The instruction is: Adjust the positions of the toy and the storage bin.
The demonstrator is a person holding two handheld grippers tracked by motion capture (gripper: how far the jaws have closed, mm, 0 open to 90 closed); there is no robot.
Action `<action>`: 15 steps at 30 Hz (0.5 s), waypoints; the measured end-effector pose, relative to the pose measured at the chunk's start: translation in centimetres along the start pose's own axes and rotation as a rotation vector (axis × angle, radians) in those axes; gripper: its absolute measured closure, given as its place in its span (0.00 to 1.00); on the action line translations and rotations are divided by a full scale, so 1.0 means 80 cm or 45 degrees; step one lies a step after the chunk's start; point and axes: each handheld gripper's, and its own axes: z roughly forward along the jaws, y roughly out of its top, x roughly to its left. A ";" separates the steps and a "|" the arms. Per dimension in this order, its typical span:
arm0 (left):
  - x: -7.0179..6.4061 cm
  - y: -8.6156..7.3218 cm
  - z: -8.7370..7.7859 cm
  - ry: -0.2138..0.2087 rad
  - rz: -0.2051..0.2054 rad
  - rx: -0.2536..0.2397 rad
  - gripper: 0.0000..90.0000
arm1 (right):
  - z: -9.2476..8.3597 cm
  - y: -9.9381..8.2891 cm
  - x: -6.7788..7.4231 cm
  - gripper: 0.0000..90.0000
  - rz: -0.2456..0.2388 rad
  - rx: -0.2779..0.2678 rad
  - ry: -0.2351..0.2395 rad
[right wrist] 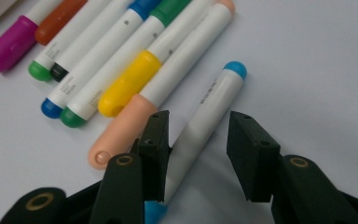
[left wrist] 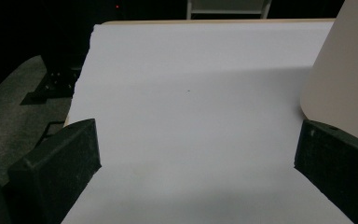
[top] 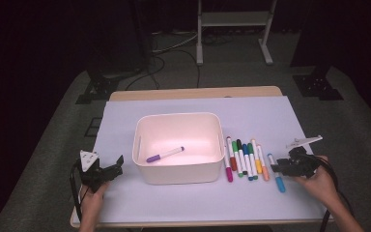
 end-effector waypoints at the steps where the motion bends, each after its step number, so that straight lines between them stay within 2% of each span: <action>1: 0.000 0.000 0.000 0.000 0.000 0.000 0.00 | -0.001 -0.002 -0.001 0.65 0.010 0.003 -0.009; 7: 0.000 0.000 0.000 0.001 0.000 0.001 0.00 | -0.004 -0.014 -0.007 0.71 0.033 0.002 -0.065; 8: 0.000 0.000 0.000 0.001 0.000 0.001 0.00 | -0.006 -0.018 -0.009 0.75 0.045 -0.004 -0.092; 11: 0.000 0.000 0.000 0.001 0.000 0.002 0.00 | -0.008 -0.021 -0.011 0.84 0.058 -0.016 -0.126; 15: 0.000 0.000 0.000 0.001 0.000 0.001 0.00 | -0.009 -0.022 -0.013 0.84 0.081 -0.012 -0.114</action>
